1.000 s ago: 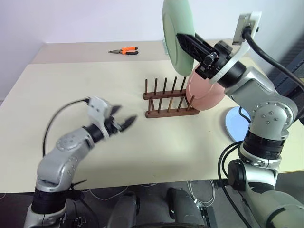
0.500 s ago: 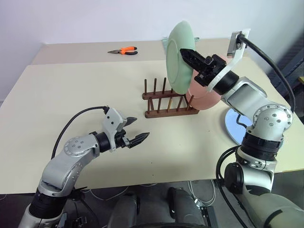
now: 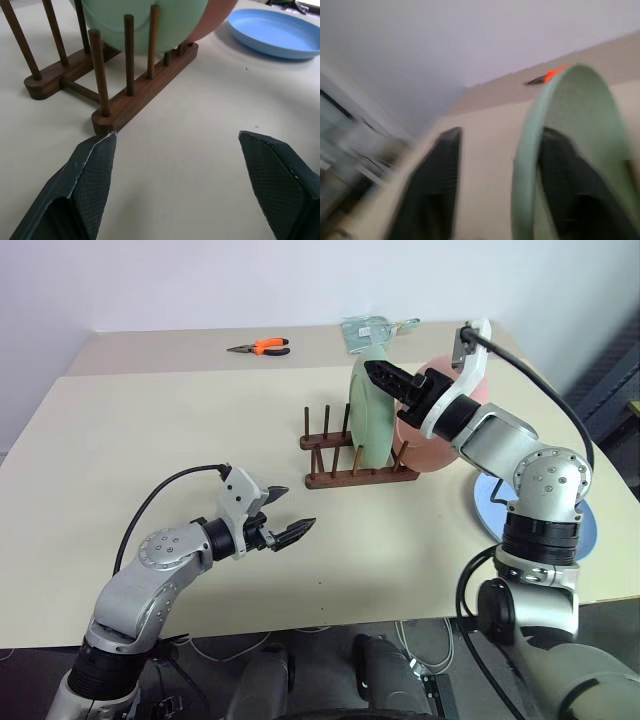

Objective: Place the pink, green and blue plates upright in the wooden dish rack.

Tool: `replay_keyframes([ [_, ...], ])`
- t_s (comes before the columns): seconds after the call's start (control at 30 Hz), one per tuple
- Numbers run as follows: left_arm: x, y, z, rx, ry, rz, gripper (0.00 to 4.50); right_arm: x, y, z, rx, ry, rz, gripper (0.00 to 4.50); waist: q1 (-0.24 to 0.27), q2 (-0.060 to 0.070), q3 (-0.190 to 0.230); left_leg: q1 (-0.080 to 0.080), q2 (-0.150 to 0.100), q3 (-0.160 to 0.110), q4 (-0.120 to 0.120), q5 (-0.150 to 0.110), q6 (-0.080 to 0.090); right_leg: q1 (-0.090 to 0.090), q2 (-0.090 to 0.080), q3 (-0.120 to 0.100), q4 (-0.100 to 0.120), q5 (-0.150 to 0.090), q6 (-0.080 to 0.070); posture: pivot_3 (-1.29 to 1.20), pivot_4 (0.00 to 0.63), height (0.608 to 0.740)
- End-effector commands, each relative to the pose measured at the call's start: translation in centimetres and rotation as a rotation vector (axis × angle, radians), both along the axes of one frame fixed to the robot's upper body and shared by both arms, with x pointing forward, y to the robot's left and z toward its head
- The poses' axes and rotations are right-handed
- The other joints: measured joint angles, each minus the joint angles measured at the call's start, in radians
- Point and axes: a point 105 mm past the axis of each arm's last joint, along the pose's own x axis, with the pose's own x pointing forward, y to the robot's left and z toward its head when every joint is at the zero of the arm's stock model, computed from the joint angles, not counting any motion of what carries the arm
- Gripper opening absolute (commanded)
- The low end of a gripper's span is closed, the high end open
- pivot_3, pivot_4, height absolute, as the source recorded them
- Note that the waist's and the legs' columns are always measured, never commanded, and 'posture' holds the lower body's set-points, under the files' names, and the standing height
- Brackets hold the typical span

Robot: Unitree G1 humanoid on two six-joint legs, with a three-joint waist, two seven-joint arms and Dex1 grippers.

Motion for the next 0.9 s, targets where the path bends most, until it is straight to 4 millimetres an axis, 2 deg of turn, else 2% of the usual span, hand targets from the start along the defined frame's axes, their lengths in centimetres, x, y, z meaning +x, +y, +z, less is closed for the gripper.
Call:
replay_keyframes([
  [0.03,-0.1,0.0,0.3,0.010,-0.055,-0.007,4.50,-2.5,-1.1,3.0,-0.374,-0.399,0.003,2.48,0.002,0.000,0.000,-0.001,0.000,0.000,0.000,0.000,0.000,0.000,0.000,0.000,0.000,-0.001,0.002,0.00,0.150,0.740],
  [0.13,-0.1,0.0,0.1,0.018,-0.067,-0.019,4.50,-3.4,-3.3,3.8,-0.441,-0.459,0.001,2.48,-0.001,-0.001,0.000,0.000,0.000,0.000,0.000,-0.001,0.002,0.001,0.000,0.000,-0.002,-0.002,0.005,0.00,0.150,0.740],
  [0.2,0.2,-0.2,-0.2,0.031,-0.071,-0.033,4.50,-4.5,-6.7,5.9,-0.366,-0.457,-0.027,2.48,0.000,-0.001,0.000,0.001,0.000,0.001,0.000,-0.001,0.002,0.002,0.000,0.000,-0.002,-0.002,0.004,0.00,0.150,0.740],
  [0.27,0.5,-0.8,-0.3,0.035,-0.077,-0.065,4.50,-6.6,-11.2,7.4,-0.287,-0.428,-0.064,3.04,0.009,-0.001,0.001,0.001,0.000,0.001,0.000,-0.001,0.002,0.002,-0.001,0.000,-0.001,-0.002,0.003,0.00,0.150,0.740],
  [0.3,0.6,-1.0,-0.3,0.032,-0.077,-0.077,4.50,-7.5,-12.2,7.5,-0.276,-0.411,-0.063,3.32,0.024,-0.001,0.001,0.000,0.000,0.000,0.001,-0.001,0.002,0.002,-0.001,0.000,-0.002,-0.002,0.003,0.00,0.150,0.740],
  [0.33,0.7,-1.2,-0.3,0.031,-0.077,-0.092,4.50,-8.5,-12.9,6.9,-0.281,-0.371,-0.043,3.81,0.029,-0.001,0.001,0.000,0.000,0.000,0.001,-0.001,0.002,0.003,-0.001,0.000,-0.003,-0.001,0.002,0.00,0.150,0.740],
  [0.37,0.8,-1.4,-0.3,0.031,-0.078,-0.110,4.50,-9.3,-13.3,5.4,-0.331,-0.313,-0.030,4.30,0.033,-0.002,0.000,0.000,0.000,0.000,0.001,-0.002,0.003,0.003,-0.001,0.000,-0.003,0.000,-0.001,0.00,0.150,0.740],
  [0.4,0.9,-1.6,-0.3,0.033,-0.079,-0.123,4.50,-9.9,-13.5,4.3,-0.365,-0.269,-0.019,4.49,0.033,-0.003,-0.001,0.000,0.000,0.000,0.001,-0.002,0.004,0.004,-0.001,-0.001,-0.004,0.000,-0.001,0.00,0.150,0.740],
  [0.5,1.2,-2.1,-0.3,0.055,-0.088,-0.162,4.50,-10.6,-15.0,-1.1,-0.537,-0.093,-0.069,4.49,0.022,-0.004,-0.001,0.001,0.001,0.002,0.001,-0.003,0.005,0.004,-0.001,0.000,-0.003,-0.002,0.003,0.00,0.150,0.740],
  [0.6,1.4,-2.9,0.1,0.053,-0.098,-0.197,4.50,-10.7,-16.5,-8.8,-0.686,0.152,-0.142,4.49,0.018,-0.002,-0.002,0.002,0.001,0.006,0.002,-0.003,0.005,0.004,-0.002,0.003,-0.003,-0.003,0.003,0.00,0.150,0.740],
  [0.63,1.4,-3.1,0.2,0.052,-0.100,-0.207,4.50,-10.6,-16.4,-10.4,-0.713,0.184,-0.159,4.49,0.017,-0.003,-0.002,0.002,0.001,0.007,0.002,-0.003,0.005,0.005,-0.002,0.003,-0.003,-0.003,0.003,0.00,0.150,0.740],
  [0.73,1.4,-3.4,0.4,0.057,-0.105,-0.219,4.50,-9.8,-16.0,-12.6,-0.706,0.221,-0.210,4.49,0.011,0.000,-0.001,0.002,0.002,0.008,0.002,-0.003,0.004,0.002,-0.002,0.003,-0.003,-0.002,0.003,0.00,0.150,0.740],
  [0.83,1.2,-3.7,0.7,0.056,-0.106,-0.231,4.50,-9.1,-16.9,-15.2,-0.819,0.279,-0.270,4.49,0.012,0.000,0.000,0.002,0.001,0.008,0.002,-0.003,0.005,0.002,-0.002,0.003,-0.002,-0.002,0.003,0.00,0.150,0.740],
  [0.9,0.9,-3.9,0.9,0.053,-0.105,-0.245,4.50,-8.7,-17.8,-16.5,-0.872,0.308,-0.311,3.96,0.017,-0.001,0.000,0.002,0.001,0.007,0.002,-0.003,0.005,0.002,-0.002,0.003,-0.003,-0.002,0.003,0.00,0.150,0.740],
])
